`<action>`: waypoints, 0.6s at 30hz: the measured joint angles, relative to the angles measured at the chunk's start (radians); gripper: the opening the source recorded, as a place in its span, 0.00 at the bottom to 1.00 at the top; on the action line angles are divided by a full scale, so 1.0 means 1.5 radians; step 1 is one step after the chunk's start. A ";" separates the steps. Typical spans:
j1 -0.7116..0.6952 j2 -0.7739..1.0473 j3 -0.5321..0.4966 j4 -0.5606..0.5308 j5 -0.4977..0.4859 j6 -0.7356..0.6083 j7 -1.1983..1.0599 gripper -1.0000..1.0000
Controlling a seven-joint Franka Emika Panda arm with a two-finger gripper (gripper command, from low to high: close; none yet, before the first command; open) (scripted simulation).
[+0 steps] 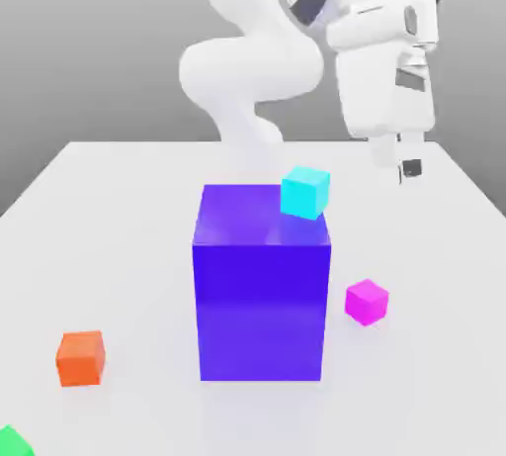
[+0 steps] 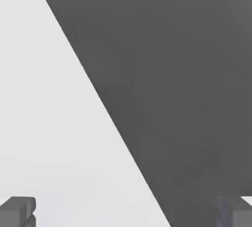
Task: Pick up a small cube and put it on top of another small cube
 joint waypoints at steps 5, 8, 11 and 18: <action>0.072 0.064 -0.016 -0.069 -0.007 0.058 -0.140 0.50; 0.113 0.103 -0.022 -0.110 -0.008 0.093 -0.227 0.50; 0.154 0.142 -0.028 -0.152 -0.008 0.129 -0.315 0.50; 0.225 0.270 -0.021 -0.188 0.102 0.237 -0.501 0.50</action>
